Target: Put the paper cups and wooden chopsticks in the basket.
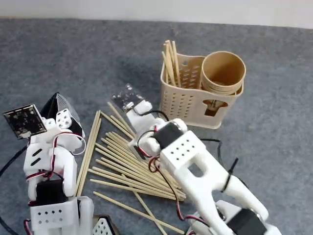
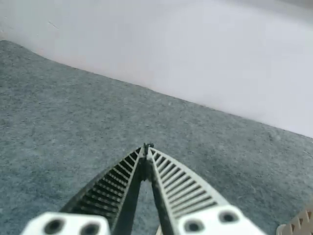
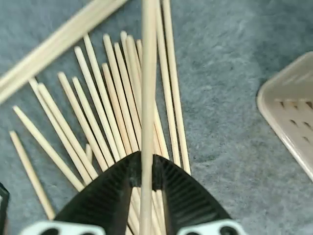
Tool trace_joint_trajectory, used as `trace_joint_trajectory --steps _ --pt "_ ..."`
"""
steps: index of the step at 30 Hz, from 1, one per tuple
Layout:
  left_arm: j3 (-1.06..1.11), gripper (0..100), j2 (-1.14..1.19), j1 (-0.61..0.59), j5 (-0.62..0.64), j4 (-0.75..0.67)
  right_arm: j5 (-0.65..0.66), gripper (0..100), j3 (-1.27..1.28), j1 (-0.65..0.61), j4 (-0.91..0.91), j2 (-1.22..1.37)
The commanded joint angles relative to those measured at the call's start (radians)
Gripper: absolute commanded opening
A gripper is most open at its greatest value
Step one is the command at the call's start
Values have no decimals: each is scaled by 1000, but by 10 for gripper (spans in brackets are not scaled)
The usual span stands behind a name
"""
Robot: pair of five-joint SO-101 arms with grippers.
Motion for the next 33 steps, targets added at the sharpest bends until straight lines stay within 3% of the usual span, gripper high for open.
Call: trace_joint_trajectory --steps 1,9,13,22,33 --pt "-10 8 -10 -8 6 -18 -91 5 15 44 -4 -130" --pt "-65 38 1 -7 6 -6 -130 5 156 120 -127 -403" --pt "-203 38 53 -7 -71 138 -130 5 269 137 -217 -556" --pt "-466 42 367 -7 -226 354 -132 5 429 139 -321 -786" --pt "-504 43 792 -7 -445 460 -132 5 493 165 -377 -863"
